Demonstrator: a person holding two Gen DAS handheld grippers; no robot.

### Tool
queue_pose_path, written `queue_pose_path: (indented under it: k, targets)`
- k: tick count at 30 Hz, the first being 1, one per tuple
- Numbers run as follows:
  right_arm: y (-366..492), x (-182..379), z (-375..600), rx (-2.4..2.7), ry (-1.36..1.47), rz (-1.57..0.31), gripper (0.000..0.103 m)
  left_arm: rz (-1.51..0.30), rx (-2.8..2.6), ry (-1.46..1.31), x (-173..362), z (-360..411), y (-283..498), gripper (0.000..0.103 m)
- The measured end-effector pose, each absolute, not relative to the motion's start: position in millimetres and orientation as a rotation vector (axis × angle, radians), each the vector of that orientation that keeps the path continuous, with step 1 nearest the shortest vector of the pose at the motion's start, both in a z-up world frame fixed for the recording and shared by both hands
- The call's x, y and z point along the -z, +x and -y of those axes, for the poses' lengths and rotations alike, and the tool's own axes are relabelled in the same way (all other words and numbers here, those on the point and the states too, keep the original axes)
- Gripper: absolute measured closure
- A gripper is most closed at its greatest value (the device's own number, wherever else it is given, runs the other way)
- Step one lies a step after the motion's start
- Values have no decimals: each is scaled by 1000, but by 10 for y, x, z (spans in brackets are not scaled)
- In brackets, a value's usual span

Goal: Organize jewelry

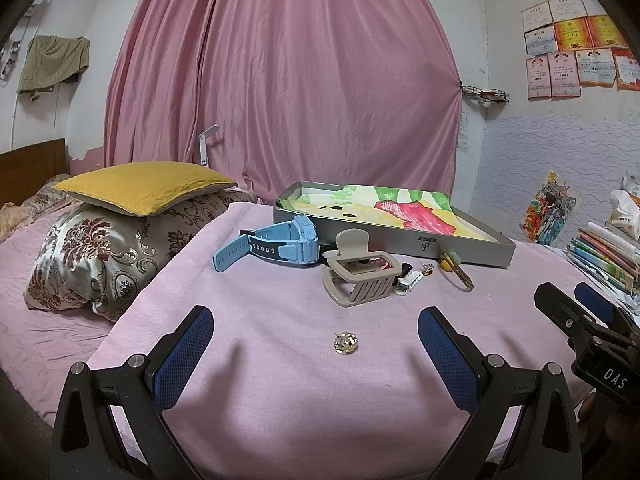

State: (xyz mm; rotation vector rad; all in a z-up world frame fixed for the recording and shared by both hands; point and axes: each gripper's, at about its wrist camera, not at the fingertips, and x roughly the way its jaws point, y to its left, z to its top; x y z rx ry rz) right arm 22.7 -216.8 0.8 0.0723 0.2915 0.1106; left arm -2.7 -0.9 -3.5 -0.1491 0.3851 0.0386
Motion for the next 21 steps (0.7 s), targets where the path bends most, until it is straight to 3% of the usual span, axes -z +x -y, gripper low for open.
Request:
queue_pose_path:
  k: [21]
  targets:
    - [224,-51,2196,-114,75,-313,1,-392,-45,-149,67,-16,-14,0]
